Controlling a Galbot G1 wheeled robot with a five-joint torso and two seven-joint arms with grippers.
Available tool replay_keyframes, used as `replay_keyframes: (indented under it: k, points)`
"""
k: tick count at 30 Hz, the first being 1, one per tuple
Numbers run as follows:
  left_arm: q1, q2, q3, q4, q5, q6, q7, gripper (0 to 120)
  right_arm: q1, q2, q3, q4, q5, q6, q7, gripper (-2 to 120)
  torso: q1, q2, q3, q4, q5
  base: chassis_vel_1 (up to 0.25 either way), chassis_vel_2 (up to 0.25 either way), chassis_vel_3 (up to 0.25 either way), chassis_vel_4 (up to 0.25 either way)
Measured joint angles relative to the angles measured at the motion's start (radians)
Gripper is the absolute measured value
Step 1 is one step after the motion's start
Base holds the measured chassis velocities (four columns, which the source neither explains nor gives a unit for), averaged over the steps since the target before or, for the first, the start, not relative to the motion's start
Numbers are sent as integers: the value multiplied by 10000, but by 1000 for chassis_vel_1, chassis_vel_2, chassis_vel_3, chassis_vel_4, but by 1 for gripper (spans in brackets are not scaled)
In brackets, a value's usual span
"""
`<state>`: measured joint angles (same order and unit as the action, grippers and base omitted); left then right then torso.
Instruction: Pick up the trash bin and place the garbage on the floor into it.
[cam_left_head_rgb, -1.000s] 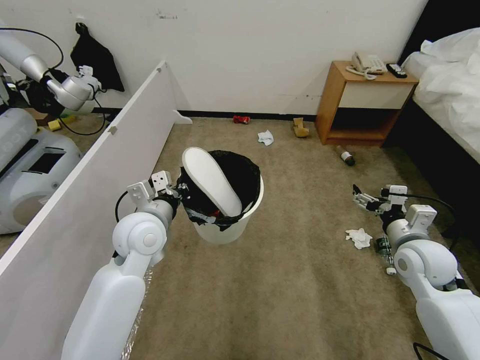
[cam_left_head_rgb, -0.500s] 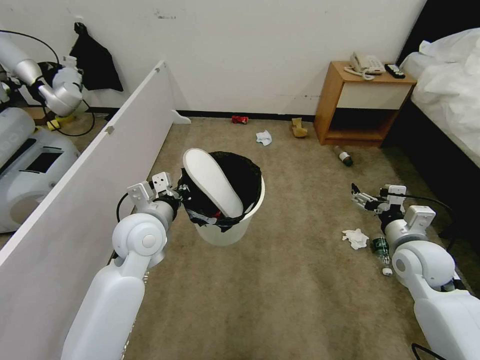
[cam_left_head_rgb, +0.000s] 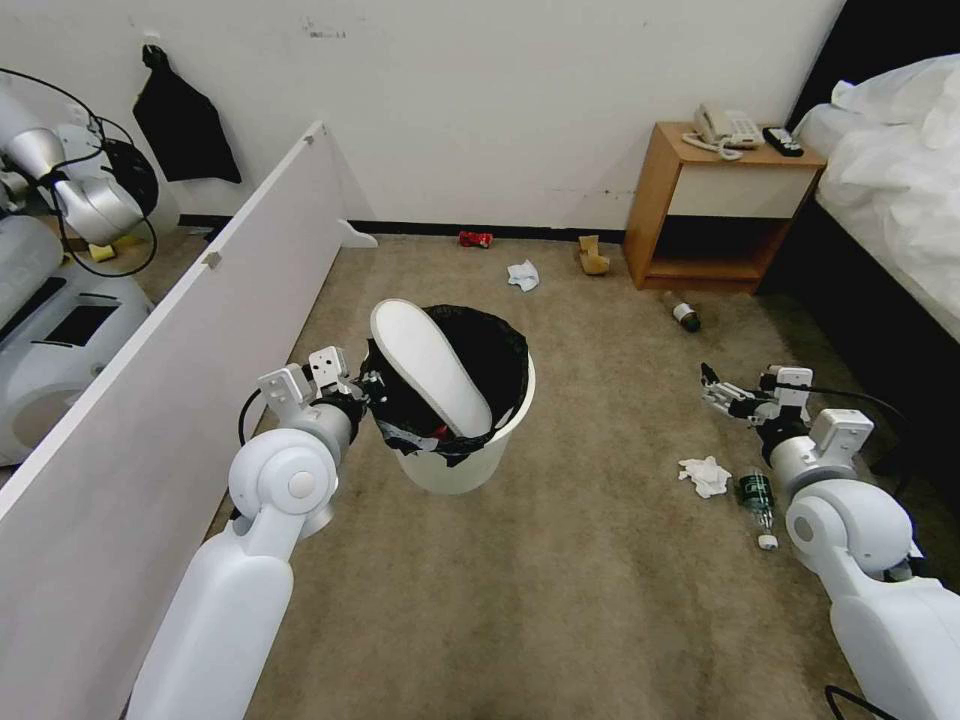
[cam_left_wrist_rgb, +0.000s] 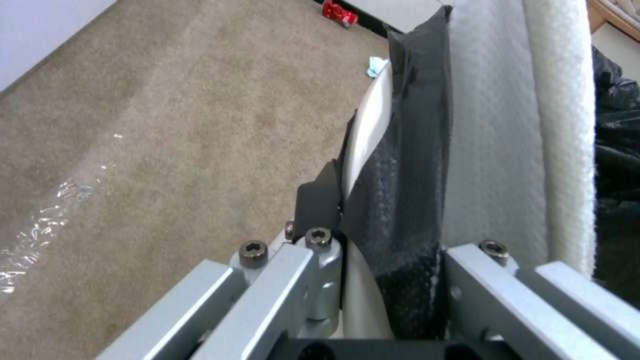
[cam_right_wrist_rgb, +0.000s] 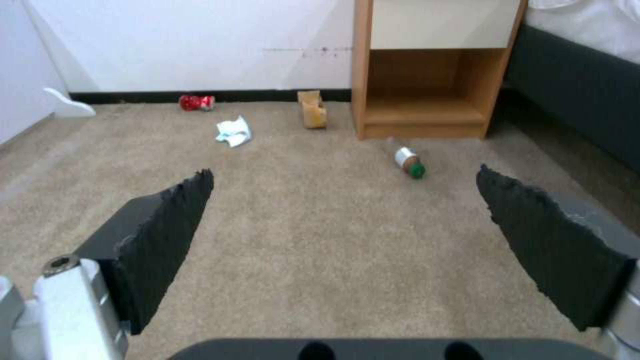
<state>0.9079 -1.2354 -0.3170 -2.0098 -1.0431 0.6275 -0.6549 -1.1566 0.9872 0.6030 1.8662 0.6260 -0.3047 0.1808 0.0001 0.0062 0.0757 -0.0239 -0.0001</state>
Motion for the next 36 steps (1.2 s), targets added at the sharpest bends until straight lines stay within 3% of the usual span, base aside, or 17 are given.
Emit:
replay_keyframes:
  k: [36]
  points:
    - [117,-2,-100,-142,-41,-8,-12,4,-110,76,44,73,35,295,-252,100,-1,0,0,1,-1,-11,-11,11,11]
